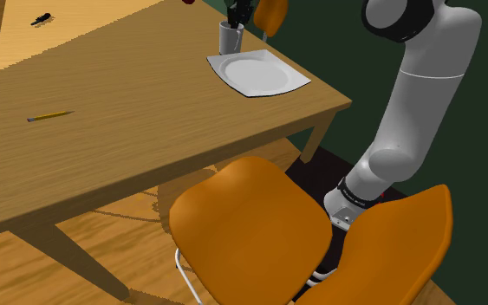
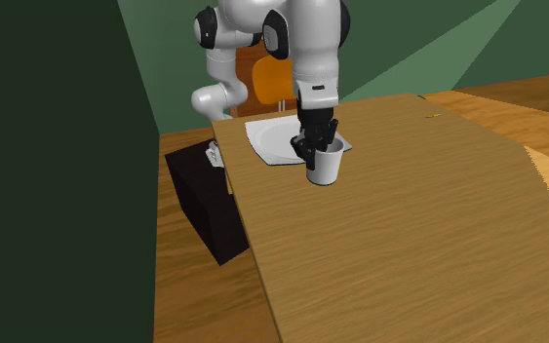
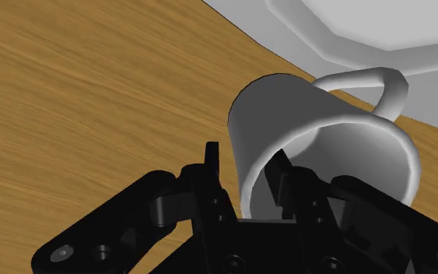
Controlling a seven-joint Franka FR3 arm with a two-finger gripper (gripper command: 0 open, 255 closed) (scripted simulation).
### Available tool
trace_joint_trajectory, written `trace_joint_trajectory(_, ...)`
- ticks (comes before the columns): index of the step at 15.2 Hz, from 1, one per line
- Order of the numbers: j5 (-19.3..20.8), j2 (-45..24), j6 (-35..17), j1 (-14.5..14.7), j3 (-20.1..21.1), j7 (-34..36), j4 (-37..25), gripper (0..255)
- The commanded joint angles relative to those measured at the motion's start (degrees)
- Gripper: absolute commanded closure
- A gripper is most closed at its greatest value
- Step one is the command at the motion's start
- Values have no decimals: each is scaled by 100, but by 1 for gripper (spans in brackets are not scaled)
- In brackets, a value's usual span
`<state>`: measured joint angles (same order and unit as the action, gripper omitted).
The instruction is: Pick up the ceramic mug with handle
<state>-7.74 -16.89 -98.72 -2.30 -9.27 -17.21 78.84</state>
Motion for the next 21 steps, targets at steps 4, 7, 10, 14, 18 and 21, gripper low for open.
trace_joint_trajectory(4, 0, 3, -11, 1, 0, 0, 13, 255)
trace_joint_trajectory(7, 0, 3, -12, 1, 0, 0, 14, 255)
trace_joint_trajectory(10, -3, -29, 158, -12, -3, 7, -188, 255)
trace_joint_trajectory(14, -14, -115, 508, -37, -6, 32, -624, 255)
trace_joint_trajectory(18, -34, -241, 883, -70, -8, 56, -1125, 255)
trace_joint_trajectory(21, -57, -371, 1187, -102, -8, 76, -1559, 255)
